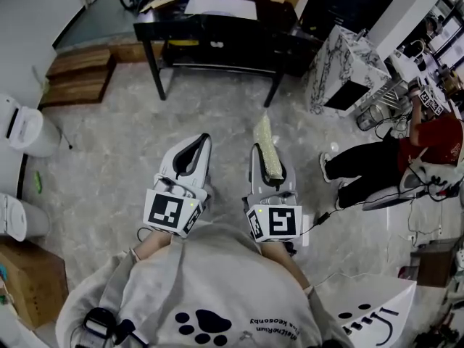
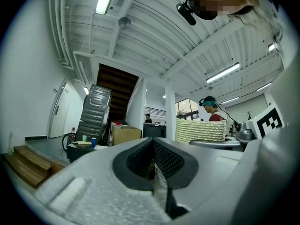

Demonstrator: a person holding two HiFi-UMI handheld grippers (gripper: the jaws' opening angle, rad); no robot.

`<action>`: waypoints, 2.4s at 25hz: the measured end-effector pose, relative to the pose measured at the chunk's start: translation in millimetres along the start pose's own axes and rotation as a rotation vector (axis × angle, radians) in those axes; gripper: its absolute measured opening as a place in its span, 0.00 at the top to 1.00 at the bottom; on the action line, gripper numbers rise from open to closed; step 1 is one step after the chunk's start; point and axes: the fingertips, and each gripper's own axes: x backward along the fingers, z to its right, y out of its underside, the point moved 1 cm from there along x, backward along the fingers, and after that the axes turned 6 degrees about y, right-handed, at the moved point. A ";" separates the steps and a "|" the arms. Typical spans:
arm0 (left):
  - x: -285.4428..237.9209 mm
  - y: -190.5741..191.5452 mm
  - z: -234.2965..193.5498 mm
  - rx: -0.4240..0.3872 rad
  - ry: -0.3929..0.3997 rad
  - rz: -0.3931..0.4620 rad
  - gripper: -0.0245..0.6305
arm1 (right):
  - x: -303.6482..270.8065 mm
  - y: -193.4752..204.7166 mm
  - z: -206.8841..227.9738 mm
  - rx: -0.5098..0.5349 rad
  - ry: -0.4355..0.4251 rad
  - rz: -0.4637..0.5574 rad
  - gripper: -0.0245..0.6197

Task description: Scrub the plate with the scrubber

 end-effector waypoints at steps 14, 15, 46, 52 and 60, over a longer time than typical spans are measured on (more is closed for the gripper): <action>-130.2 26.6 -102.9 -0.033 -0.007 -0.002 0.96 | -165.3 31.1 27.3 0.043 -0.063 0.028 0.86; -134.7 25.1 -110.5 -0.036 -0.006 -0.007 0.96 | -175.1 30.5 26.2 0.039 -0.063 0.030 0.86; -261.0 48.6 -280.8 0.019 0.024 -0.022 0.96 | -392.0 62.9 12.4 0.023 -0.076 0.015 0.86; -309.4 55.7 -317.1 0.020 -0.003 -0.013 0.96 | -451.4 70.0 33.1 0.013 -0.091 0.022 0.86; -400.7 55.0 -364.4 0.021 -0.036 -0.020 0.96 | -552.9 73.5 82.2 -0.011 -0.120 0.014 0.86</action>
